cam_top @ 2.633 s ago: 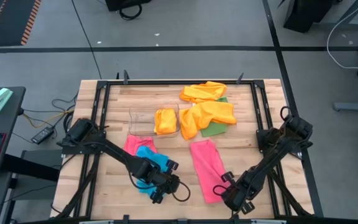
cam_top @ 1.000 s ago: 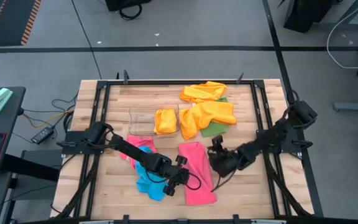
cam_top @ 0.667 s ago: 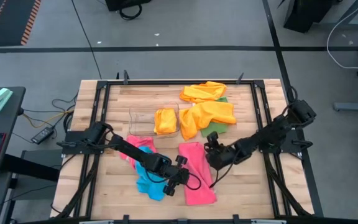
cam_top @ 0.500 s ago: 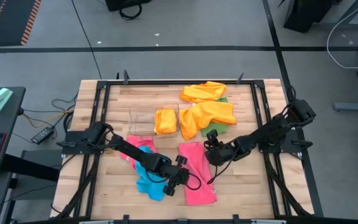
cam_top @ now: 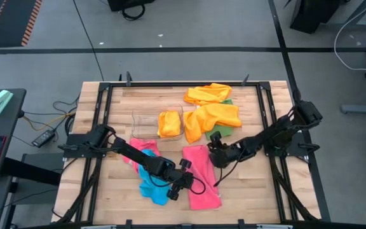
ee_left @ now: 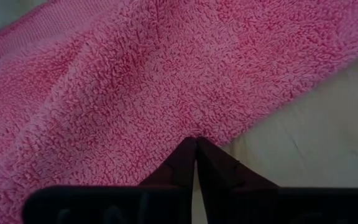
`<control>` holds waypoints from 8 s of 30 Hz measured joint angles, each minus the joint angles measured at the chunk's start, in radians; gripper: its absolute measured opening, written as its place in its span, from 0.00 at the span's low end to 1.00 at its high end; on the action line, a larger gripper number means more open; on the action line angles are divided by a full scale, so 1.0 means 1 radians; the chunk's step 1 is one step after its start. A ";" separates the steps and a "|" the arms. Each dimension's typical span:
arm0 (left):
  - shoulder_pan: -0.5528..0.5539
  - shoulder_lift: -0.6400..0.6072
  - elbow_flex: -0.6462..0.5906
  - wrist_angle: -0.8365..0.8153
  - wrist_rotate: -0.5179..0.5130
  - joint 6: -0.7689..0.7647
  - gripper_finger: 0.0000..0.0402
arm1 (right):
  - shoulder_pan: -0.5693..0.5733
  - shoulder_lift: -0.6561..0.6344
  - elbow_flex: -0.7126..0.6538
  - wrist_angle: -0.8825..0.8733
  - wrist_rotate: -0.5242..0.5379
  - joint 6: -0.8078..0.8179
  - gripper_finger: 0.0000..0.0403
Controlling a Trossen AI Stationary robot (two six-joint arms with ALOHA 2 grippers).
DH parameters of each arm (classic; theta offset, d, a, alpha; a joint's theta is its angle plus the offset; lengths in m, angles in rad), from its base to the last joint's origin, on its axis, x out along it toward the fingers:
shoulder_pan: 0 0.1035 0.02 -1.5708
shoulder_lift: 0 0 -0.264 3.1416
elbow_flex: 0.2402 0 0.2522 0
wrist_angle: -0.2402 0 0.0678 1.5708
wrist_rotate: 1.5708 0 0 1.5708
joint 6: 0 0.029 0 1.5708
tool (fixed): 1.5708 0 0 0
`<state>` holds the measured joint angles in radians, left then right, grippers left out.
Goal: Fold microfiber towels
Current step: Fold the right pink microfiber cloth
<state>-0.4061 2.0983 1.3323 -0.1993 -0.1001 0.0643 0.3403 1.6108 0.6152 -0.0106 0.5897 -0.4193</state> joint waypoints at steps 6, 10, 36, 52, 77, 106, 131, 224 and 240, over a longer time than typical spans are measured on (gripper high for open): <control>0.000 0.000 0.000 0.000 0.000 0.000 0.06 | -0.013 0.000 0.000 0.009 -0.069 -0.012 0.23; 0.000 0.000 0.000 0.000 0.000 0.000 0.04 | -0.012 0.000 0.000 0.010 -0.094 -0.013 0.12; 0.000 0.000 0.000 0.000 0.000 0.000 0.06 | -0.024 -0.005 0.062 -0.045 -0.011 -0.066 0.00; 0.000 0.000 0.000 0.002 0.000 0.000 0.04 | -0.138 -0.010 0.096 -0.102 -0.113 -0.161 0.02; -0.088 0.002 0.136 -0.188 0.003 0.084 0.23 | 0.028 -0.271 0.096 -0.235 -0.262 0.382 0.44; -0.084 0.002 0.169 -0.270 -0.129 0.078 0.22 | 0.399 0.264 0.096 0.508 -0.444 0.517 0.49; -0.079 0.000 0.169 -0.282 -0.129 0.070 0.21 | 0.376 -0.053 0.093 -0.057 -0.347 0.660 0.48; -0.170 0.000 0.169 -0.377 -0.352 0.025 0.13 | 0.119 -0.137 0.097 0.057 -0.493 0.319 0.01; -0.180 0.000 0.169 -0.402 -0.352 -0.001 0.11 | -0.112 -0.006 0.096 0.148 -0.558 0.169 0.01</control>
<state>-0.5865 2.0979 1.5013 -0.6010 -0.4519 0.0631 0.2287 1.6047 0.7116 0.1370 0.0322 -0.2508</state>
